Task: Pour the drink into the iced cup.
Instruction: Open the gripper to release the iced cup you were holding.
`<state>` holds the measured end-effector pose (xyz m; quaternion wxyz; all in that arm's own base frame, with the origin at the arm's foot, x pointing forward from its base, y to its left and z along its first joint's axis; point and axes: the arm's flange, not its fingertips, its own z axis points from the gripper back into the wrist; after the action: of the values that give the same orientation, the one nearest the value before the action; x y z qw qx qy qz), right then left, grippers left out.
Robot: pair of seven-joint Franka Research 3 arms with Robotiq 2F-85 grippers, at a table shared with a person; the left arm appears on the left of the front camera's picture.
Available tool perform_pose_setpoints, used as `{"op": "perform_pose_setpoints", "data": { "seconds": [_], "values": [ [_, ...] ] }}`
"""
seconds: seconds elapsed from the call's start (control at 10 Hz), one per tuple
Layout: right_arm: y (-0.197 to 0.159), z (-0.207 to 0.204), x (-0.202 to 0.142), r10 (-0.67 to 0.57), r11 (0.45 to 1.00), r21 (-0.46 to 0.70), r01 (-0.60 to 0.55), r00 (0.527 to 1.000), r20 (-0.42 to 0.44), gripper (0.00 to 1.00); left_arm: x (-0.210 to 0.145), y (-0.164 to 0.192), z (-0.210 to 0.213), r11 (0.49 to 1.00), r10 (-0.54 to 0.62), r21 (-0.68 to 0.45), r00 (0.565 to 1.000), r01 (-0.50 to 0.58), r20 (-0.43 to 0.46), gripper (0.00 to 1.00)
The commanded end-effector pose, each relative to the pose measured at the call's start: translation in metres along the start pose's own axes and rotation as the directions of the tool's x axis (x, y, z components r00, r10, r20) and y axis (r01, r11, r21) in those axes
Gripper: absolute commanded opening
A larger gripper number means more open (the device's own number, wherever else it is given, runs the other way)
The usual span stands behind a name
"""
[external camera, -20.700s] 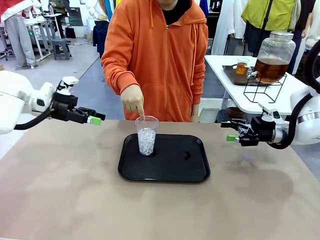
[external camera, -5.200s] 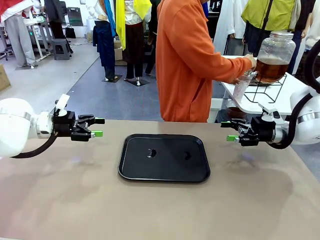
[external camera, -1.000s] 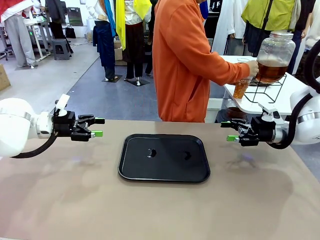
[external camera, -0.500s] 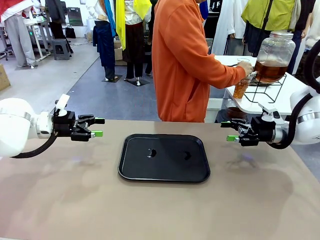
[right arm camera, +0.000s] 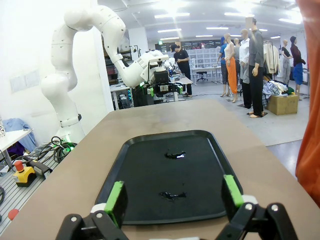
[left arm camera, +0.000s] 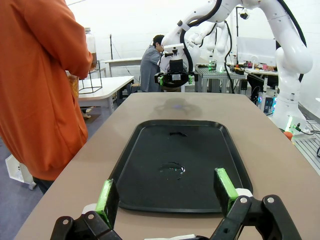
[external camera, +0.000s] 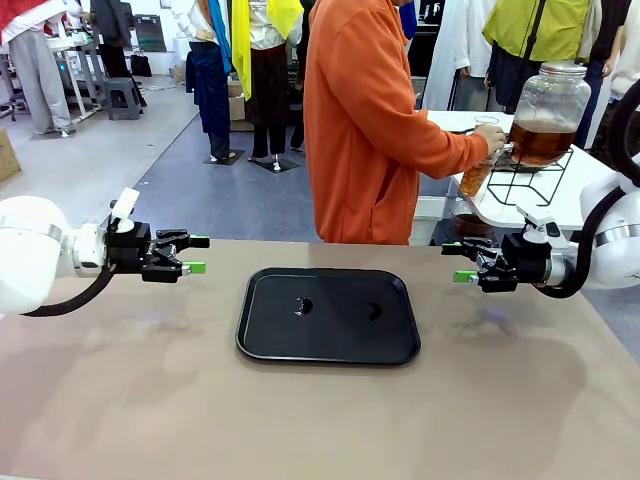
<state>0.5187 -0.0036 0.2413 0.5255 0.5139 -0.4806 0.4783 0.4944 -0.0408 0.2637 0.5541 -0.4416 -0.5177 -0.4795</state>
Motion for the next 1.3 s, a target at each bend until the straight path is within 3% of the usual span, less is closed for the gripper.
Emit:
{"op": "perform_pose_setpoints", "data": {
  "seconds": [0.0, 1.2],
  "values": [
    [-0.0005, -0.0007, 0.0028, 0.006, 1.0, -0.001, -0.006, 1.0, 0.005, 1.0, 0.0049, -0.0009, -0.0013, 1.0, -0.002, 0.007, 1.0, 0.002, 0.003, 1.0],
    [-0.0005, -0.0007, 0.0028, 0.006, 1.0, -0.001, -0.006, 1.0, 0.005, 1.0, 0.0049, -0.0009, -0.0013, 1.0, -0.002, 0.007, 1.0, 0.002, 0.003, 1.0]
  ]
}}
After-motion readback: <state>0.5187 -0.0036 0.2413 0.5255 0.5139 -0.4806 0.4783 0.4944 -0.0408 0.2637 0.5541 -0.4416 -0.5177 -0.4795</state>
